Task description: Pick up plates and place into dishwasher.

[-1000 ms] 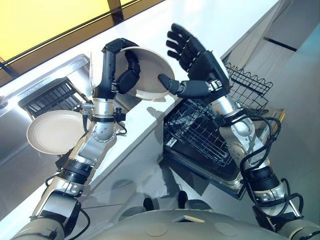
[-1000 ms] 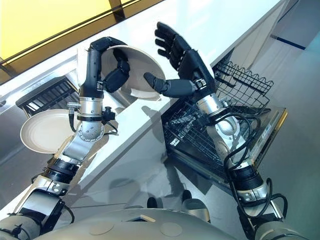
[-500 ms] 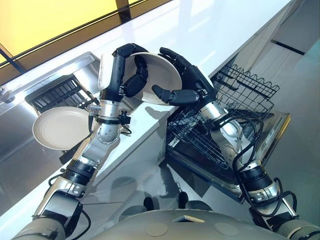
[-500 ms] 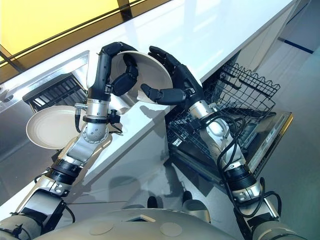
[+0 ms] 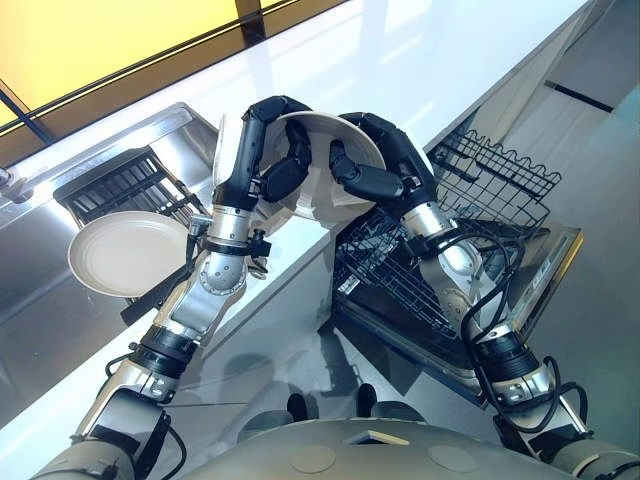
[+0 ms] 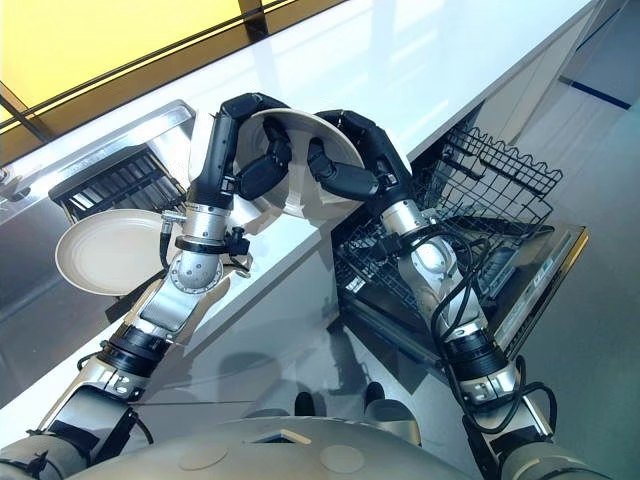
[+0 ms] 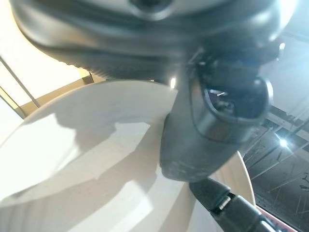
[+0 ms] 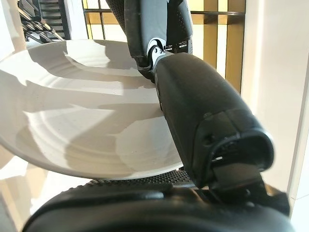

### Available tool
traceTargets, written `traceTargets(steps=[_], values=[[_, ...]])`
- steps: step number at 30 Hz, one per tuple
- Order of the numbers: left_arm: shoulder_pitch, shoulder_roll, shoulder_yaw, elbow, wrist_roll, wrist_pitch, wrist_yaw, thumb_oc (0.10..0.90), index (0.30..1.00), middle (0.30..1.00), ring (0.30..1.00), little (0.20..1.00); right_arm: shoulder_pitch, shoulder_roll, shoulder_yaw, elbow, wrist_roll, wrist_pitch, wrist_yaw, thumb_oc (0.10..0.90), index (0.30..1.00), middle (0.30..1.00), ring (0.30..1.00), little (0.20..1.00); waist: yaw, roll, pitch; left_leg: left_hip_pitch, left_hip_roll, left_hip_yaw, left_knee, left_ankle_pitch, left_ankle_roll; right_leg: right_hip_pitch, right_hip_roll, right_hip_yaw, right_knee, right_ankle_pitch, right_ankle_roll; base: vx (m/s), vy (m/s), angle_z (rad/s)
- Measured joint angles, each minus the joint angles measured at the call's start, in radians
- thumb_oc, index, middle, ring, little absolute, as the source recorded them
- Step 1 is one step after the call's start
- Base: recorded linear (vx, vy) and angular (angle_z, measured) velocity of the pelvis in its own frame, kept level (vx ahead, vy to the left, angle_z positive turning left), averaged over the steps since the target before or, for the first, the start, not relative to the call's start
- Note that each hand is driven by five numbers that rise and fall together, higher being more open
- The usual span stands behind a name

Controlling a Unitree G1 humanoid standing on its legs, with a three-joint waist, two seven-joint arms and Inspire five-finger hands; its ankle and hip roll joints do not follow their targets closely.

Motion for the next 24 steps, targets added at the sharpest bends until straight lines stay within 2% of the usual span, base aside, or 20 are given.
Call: traceTargets(steps=[2,3,4,10,14,19,24], values=[[0.000,0.000,0.000,0.000,-0.002,0.000,-0.001,0.100,0.300,0.300,0.300,0.200,0.000,0.000,0.000,0.001,0.000,-0.002,-0.002,0.100,0.300,0.300,0.300,0.200,0.000,0.000,0.000,0.000,0.000,0.000,0.000,0.000,0.000,0.000,0.000,0.000,0.000,0.000,0.000,0.00,0.000,0.00],[0.000,0.000,0.000,0.000,-0.008,0.000,-0.004,0.429,0.582,0.582,0.582,0.529,0.000,0.000,0.000,0.003,0.000,-0.005,-0.005,0.100,0.300,0.300,0.300,0.200,0.000,0.000,0.000,0.000,0.000,-0.001,0.000,0.000,0.000,0.000,0.000,-0.001,0.000,0.000,0.000,0.00,0.000,0.00],[0.000,-0.001,0.000,0.000,-0.013,0.000,-0.009,0.800,0.900,0.900,0.900,0.900,0.000,0.000,0.000,0.003,0.000,-0.006,-0.008,0.100,0.300,0.300,0.300,0.200,0.000,0.000,0.000,0.000,0.000,-0.001,0.000,0.000,0.000,0.000,0.000,-0.001,0.000,0.000,0.000,0.00,0.000,0.00],[0.000,-0.003,0.002,-0.002,-0.143,-0.005,-0.077,0.800,0.900,0.900,0.900,0.900,-0.001,-0.023,-0.004,0.004,0.002,-0.007,-0.041,0.100,0.300,0.300,0.300,0.200,0.001,0.000,0.004,0.000,0.000,-0.005,0.000,0.000,0.000,0.002,0.000,-0.003,0.000,-0.001,0.001,0.00,0.000,0.00],[-0.001,-0.001,0.038,-0.001,-0.252,0.005,-0.089,0.800,0.900,0.900,0.900,0.900,-0.004,-0.036,-0.058,0.004,0.001,-0.008,-0.075,0.100,0.300,0.300,0.300,0.200,0.001,0.001,0.017,0.000,0.000,-0.013,0.000,0.003,-0.001,0.006,0.000,-0.005,0.000,-0.001,0.001,0.00,-0.010,0.04],[-0.007,0.004,0.103,-0.002,-0.262,0.034,-0.087,0.800,0.900,0.900,0.900,0.900,-0.010,-0.073,-0.125,0.005,-0.003,-0.024,-0.123,0.100,0.300,0.300,0.300,0.200,0.013,0.002,0.030,-0.005,0.000,-0.020,0.000,0.006,-0.002,0.005,0.000,-0.008,0.000,-0.004,-0.003,-0.02,-0.010,0.05],[-0.032,0.059,0.154,-0.001,-0.265,0.067,-0.082,0.800,0.900,0.900,0.900,0.900,-0.037,-0.111,-0.166,0.011,-0.038,-0.037,-0.164,0.100,0.300,0.300,0.300,0.200,0.015,0.003,0.032,-0.009,0.001,-0.038,0.000,0.007,-0.003,0.009,0.000,-0.025,0.000,-0.006,-0.003,-0.02,-0.014,0.10]])
